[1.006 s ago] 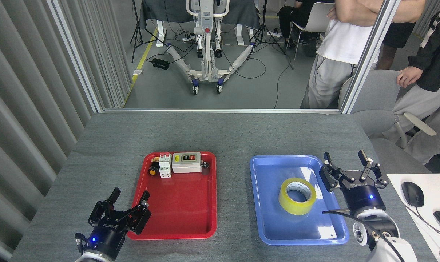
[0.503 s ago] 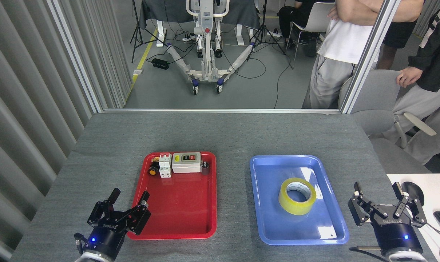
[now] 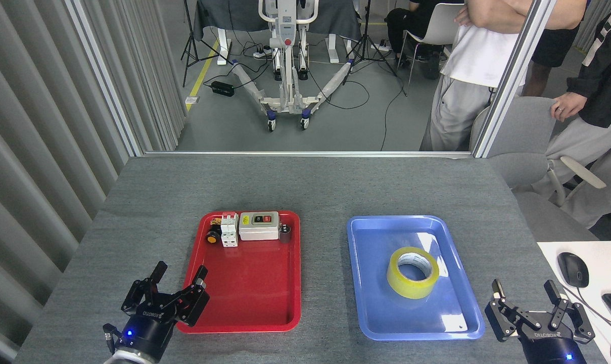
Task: Place and move tape with both arms
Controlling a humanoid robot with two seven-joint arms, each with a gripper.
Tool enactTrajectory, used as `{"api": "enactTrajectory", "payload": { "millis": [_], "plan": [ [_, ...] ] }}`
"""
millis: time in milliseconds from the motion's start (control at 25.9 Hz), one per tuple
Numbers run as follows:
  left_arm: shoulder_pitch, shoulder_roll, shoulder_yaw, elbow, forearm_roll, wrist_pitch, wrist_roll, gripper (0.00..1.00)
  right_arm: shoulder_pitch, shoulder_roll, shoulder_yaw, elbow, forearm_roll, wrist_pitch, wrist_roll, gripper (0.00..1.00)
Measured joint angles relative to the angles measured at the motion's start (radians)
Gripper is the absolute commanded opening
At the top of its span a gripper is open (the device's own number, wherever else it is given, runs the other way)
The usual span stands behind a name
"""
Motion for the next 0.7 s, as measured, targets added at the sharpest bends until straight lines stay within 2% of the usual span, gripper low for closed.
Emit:
{"api": "enactTrajectory", "payload": {
  "millis": [193,464,696],
  "plan": [
    [0.0,0.0,0.0,0.0,0.0,0.0,0.0,1.0,-0.002,0.005,0.033,-0.001,0.0,0.004,-0.007,1.0],
    [0.0,0.0,0.0,0.0,0.0,0.0,0.0,1.0,-0.012,0.076,0.036,0.0,-0.003,0.004,-0.015,1.0],
    [0.0,0.0,0.0,0.0,0.0,0.0,0.0,1.0,-0.016,0.091,0.037,0.0,-0.005,0.004,-0.017,1.0]
  ]
}}
